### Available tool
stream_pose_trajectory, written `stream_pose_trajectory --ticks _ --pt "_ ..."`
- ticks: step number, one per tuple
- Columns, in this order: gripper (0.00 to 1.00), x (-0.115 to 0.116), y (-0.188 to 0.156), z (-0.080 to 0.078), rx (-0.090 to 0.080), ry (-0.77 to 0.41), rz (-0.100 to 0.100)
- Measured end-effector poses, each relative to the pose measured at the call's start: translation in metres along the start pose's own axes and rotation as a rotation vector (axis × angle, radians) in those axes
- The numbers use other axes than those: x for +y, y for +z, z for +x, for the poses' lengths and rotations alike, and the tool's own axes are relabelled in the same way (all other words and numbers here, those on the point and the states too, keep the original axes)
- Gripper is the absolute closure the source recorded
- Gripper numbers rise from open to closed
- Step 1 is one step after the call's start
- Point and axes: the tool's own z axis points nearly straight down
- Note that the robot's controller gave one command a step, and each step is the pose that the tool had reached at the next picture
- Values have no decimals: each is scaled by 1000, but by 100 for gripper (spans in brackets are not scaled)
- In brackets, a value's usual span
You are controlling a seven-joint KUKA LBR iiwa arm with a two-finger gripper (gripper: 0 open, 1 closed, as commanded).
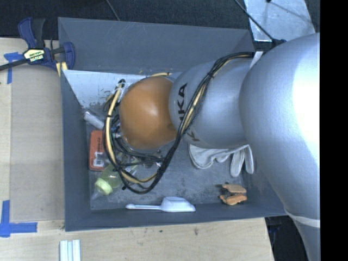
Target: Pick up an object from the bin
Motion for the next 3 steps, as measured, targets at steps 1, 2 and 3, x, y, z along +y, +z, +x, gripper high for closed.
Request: stream_pose_trajectory --ticks 1,2,3 --pt "100 1 -16 2 13 0 -4" --pt "100 1 -35 2 16 0 -4" --pt "100 0 -48 1 14 0 -3"
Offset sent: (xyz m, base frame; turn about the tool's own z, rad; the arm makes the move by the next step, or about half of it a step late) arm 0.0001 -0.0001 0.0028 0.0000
